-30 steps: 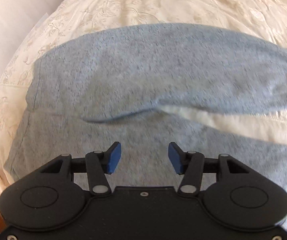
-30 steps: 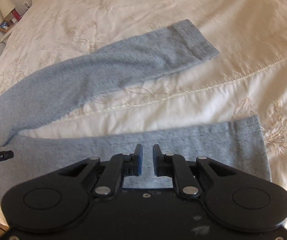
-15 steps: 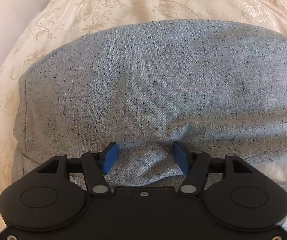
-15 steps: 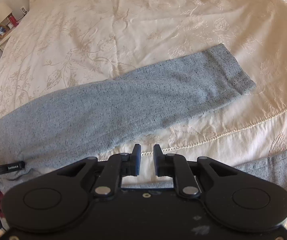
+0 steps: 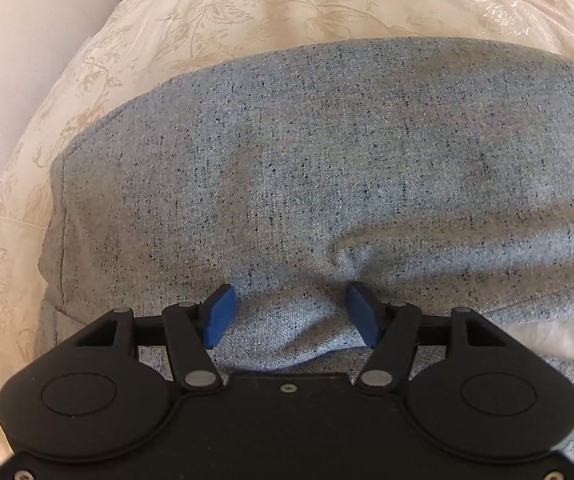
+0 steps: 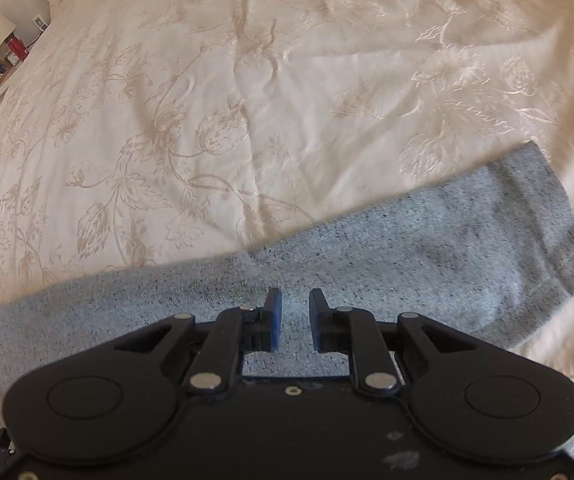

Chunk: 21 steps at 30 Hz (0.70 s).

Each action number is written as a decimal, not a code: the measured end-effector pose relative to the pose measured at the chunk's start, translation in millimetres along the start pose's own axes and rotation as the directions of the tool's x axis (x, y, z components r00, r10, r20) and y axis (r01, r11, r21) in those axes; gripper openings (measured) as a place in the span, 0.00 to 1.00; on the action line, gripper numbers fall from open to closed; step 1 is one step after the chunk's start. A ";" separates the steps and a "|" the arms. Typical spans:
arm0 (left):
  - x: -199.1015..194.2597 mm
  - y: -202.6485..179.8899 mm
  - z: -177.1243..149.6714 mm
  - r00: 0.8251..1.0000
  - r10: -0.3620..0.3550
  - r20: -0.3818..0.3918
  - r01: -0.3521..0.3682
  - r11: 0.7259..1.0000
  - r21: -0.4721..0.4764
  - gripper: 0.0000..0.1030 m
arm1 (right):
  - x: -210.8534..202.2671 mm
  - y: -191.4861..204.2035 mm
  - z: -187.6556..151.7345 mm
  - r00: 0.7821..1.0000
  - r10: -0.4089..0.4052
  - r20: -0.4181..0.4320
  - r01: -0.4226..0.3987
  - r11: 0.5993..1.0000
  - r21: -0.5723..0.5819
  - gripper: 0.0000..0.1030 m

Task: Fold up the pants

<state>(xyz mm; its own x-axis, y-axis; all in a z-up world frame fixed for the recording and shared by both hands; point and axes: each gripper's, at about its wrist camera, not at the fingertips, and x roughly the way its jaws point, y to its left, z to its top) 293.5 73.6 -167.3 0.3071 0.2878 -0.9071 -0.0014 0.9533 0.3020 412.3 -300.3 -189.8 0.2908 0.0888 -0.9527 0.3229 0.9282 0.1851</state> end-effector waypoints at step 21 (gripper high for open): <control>-50.4 -6.6 77.3 0.989 -0.146 0.026 0.148 0.982 -0.119 0.56 | 10.7 -96.5 59.2 0.996 -0.082 -0.046 0.093 0.930 0.356 0.29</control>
<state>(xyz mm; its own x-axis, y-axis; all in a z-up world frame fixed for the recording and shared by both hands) 351.6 45.7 -101.0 0.3285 0.1430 -0.9336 -0.0693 0.9895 0.1271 437.6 -410.4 -203.5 0.2213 0.0291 -0.9748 0.6483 0.7423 0.1693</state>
